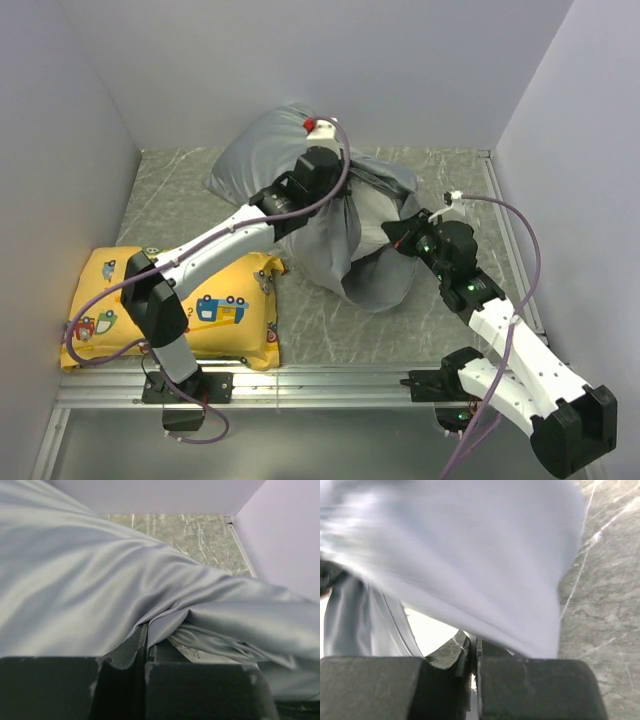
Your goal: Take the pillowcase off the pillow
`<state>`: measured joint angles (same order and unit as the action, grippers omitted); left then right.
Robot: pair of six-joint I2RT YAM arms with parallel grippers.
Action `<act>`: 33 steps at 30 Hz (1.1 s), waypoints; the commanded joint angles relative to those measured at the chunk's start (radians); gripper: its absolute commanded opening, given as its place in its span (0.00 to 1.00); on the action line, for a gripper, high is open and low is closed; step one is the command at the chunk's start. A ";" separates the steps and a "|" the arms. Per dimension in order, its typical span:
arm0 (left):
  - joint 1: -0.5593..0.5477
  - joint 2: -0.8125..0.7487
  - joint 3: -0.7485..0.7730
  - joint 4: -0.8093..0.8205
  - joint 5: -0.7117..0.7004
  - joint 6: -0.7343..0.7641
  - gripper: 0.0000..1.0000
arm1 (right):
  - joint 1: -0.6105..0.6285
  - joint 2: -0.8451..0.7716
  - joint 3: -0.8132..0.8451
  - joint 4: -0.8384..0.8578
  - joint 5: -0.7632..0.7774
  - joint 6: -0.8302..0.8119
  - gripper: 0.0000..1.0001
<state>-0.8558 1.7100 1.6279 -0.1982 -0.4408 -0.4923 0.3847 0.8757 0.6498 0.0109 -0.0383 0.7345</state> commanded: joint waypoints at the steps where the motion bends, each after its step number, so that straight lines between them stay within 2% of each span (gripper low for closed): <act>1: 0.168 -0.095 0.063 0.042 -0.069 -0.061 0.03 | -0.007 -0.076 -0.055 -0.107 0.142 -0.023 0.00; 4: 0.292 -0.116 0.033 0.034 -0.046 -0.112 0.05 | -0.013 -0.106 -0.076 -0.163 0.169 -0.030 0.00; 7: 0.369 -0.119 0.015 0.019 -0.032 -0.149 0.10 | -0.013 -0.116 -0.094 -0.189 0.189 -0.032 0.00; 10: 0.385 -0.089 0.058 0.014 -0.009 -0.129 0.12 | -0.013 -0.130 -0.107 -0.192 0.183 -0.038 0.00; 11: 0.380 -0.079 0.073 0.019 0.010 -0.111 0.14 | -0.012 -0.133 -0.105 -0.187 0.170 -0.043 0.00; 12: 0.377 -0.070 0.090 0.043 0.128 -0.092 0.18 | -0.012 -0.135 -0.099 -0.181 0.147 -0.052 0.00; 13: 0.367 -0.052 0.096 0.066 0.161 -0.072 0.21 | -0.009 -0.135 -0.092 -0.167 0.128 -0.066 0.00; 15: 0.295 -0.021 0.157 0.071 0.162 -0.020 0.27 | 0.035 -0.124 -0.044 -0.167 0.123 -0.086 0.00; 18: 0.215 0.045 0.243 0.100 0.264 0.056 0.36 | 0.171 -0.043 0.061 -0.230 0.228 -0.154 0.00; 24: 0.110 0.194 0.415 0.065 0.353 0.158 0.56 | 0.252 -0.001 0.122 -0.259 0.270 -0.205 0.00; 28: 0.107 0.278 0.455 0.063 0.379 0.169 0.60 | 0.298 0.017 0.160 -0.291 0.304 -0.247 0.00; 30: 0.106 0.319 0.524 0.031 0.370 0.182 0.61 | 0.318 0.011 0.181 -0.315 0.327 -0.273 0.00; 33: 0.107 0.391 0.605 -0.029 0.279 0.196 0.61 | 0.342 -0.021 0.192 -0.327 0.339 -0.296 0.00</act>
<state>-0.7654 2.0655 2.1212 -0.2783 -0.0612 -0.3328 0.6895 0.8925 0.7799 -0.2852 0.2985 0.4953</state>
